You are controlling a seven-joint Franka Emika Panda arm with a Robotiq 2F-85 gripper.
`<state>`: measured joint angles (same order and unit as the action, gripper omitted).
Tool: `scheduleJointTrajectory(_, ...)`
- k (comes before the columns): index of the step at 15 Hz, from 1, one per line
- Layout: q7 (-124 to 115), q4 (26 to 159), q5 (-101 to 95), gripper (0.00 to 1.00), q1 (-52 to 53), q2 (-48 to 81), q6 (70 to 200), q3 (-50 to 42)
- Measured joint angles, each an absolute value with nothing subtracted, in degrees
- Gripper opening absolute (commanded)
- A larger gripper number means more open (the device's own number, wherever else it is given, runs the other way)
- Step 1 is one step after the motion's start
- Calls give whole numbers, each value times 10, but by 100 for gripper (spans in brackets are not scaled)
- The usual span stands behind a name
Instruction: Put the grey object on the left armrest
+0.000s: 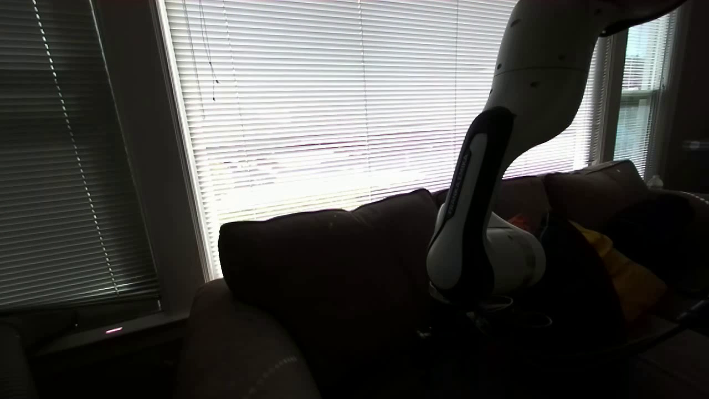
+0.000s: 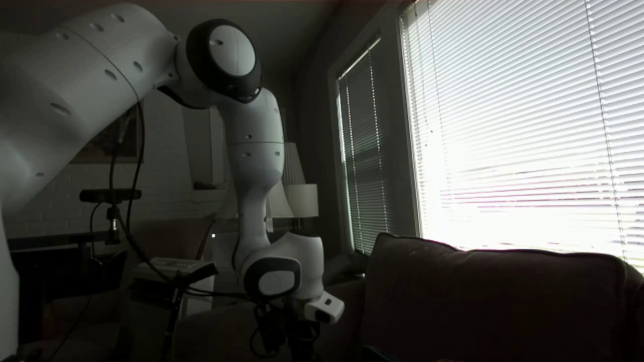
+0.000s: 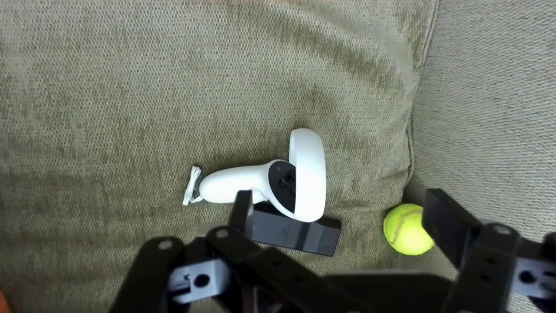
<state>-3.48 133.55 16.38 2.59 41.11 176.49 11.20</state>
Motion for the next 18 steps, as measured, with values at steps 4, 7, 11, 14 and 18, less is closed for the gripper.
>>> scheduleJointTrajectory(4, -71, 1295, 164, 100, 51, 464, 1766, 96)
scheduleJointTrajectory(7, -107, 1267, 164, 100, 83, 493, 1766, 70)
scheduleJointTrajectory(11, -139, 1240, 164, 100, 118, 526, 1766, 46)
scheduleJointTrajectory(14, -141, 1223, 164, 100, 123, 546, 1767, 46)
scheduleJointTrajectory(18, -143, 1207, 164, 100, 134, 567, 1777, 33)
